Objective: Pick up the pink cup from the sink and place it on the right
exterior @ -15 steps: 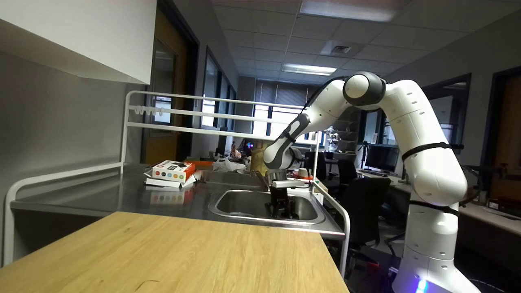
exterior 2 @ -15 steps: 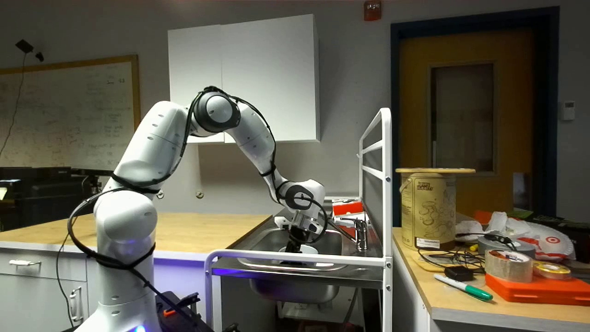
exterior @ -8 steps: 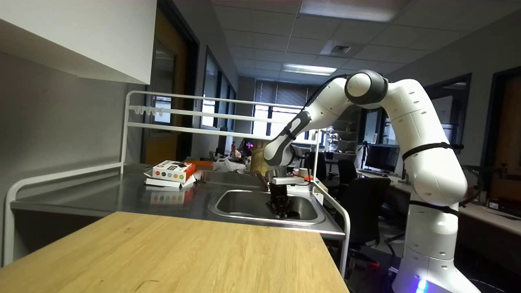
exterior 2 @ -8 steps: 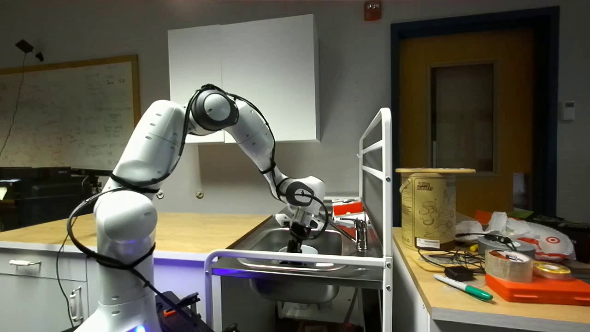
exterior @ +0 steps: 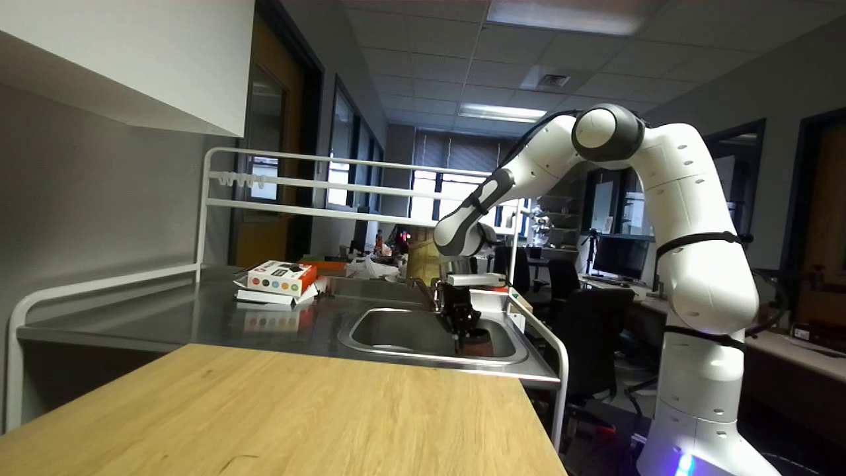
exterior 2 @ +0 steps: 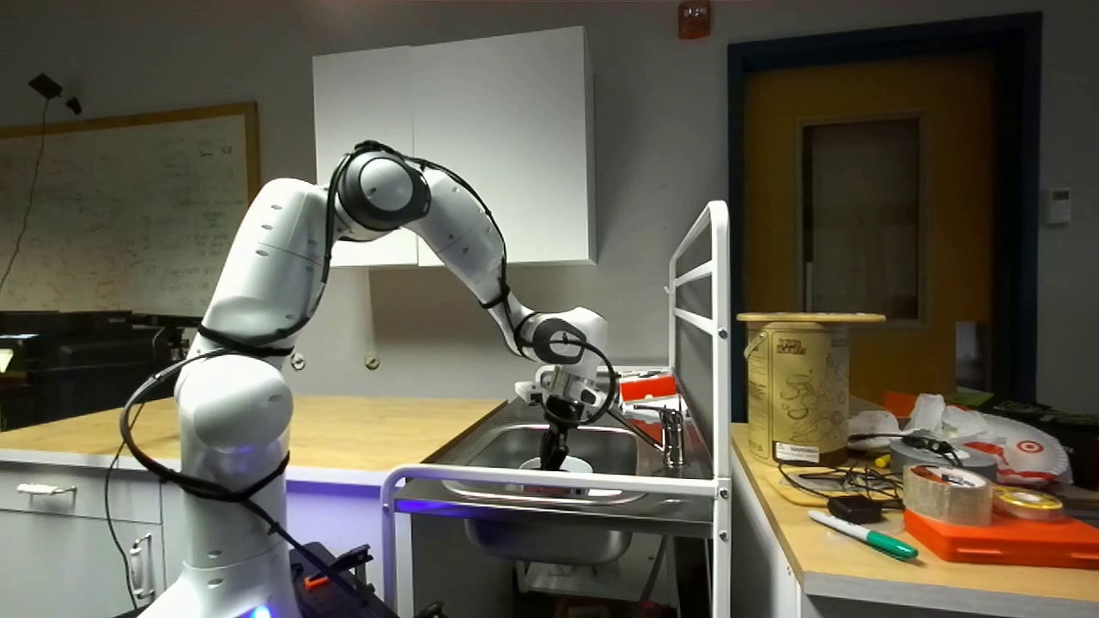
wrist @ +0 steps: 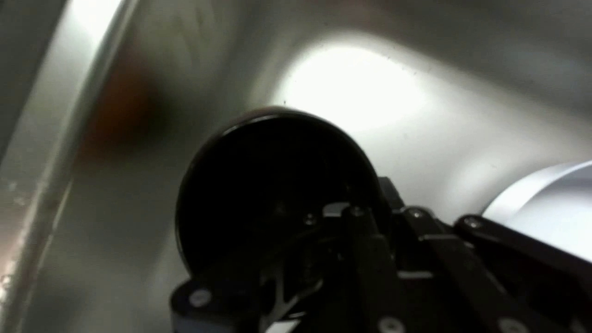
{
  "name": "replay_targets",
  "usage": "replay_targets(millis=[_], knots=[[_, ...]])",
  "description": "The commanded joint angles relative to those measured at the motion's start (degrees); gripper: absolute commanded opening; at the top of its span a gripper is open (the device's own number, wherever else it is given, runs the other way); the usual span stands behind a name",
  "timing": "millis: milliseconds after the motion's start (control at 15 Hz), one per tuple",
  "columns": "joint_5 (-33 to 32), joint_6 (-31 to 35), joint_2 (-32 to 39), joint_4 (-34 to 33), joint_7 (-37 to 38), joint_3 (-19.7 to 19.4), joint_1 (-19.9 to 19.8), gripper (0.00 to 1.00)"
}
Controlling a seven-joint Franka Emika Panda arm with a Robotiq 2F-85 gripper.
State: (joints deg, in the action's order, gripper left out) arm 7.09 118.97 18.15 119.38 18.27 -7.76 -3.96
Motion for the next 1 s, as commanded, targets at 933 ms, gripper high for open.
replay_targets(millis=[933], knots=[[-10.06, -9.94, -7.37, -21.40, -5.32, -0.64, -2.66, 0.06]])
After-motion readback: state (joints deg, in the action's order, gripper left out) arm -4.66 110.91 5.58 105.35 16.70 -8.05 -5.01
